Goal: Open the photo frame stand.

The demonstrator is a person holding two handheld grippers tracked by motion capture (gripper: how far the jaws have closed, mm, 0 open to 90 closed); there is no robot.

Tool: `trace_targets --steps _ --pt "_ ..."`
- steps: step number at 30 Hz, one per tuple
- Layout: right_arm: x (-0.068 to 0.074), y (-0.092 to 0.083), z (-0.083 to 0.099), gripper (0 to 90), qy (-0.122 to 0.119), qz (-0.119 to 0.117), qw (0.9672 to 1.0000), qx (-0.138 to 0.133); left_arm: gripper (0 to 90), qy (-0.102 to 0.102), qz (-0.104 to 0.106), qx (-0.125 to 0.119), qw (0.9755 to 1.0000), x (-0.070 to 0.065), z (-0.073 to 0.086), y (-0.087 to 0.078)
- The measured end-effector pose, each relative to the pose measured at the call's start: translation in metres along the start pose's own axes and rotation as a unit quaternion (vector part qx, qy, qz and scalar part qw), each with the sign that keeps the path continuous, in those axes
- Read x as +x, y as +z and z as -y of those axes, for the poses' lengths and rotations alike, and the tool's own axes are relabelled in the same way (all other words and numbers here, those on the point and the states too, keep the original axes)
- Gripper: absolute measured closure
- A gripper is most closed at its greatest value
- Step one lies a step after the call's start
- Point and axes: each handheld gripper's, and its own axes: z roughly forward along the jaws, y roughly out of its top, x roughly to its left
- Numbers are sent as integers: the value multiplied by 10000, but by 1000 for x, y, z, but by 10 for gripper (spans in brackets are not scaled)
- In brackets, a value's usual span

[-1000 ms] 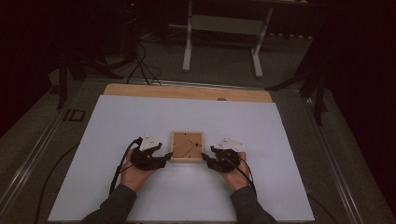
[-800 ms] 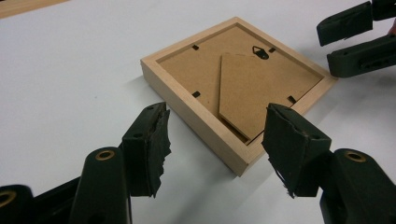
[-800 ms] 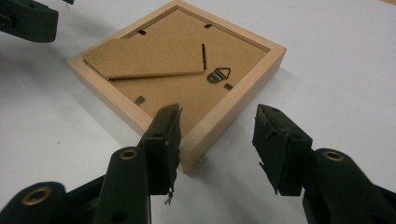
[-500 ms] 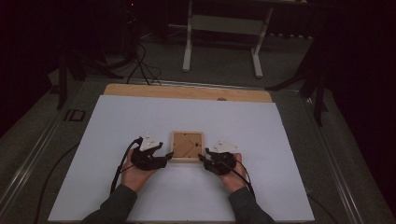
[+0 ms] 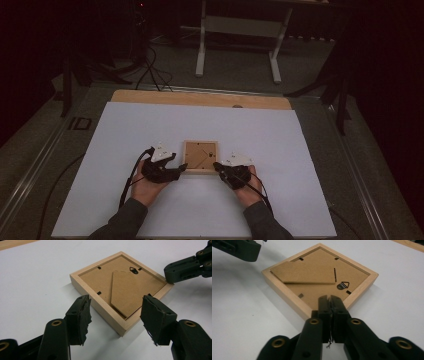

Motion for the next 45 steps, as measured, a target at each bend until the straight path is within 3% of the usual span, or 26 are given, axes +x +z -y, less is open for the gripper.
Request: trace_targets --steps 28,45 --pt "2 2 2 899 0 -80 10000 13 415 180 27 63 9998 -8 -4 3" --pt "1 2 3 899 32 -82 10000 -8 460 328 101 285 9990 -11 -9 21"
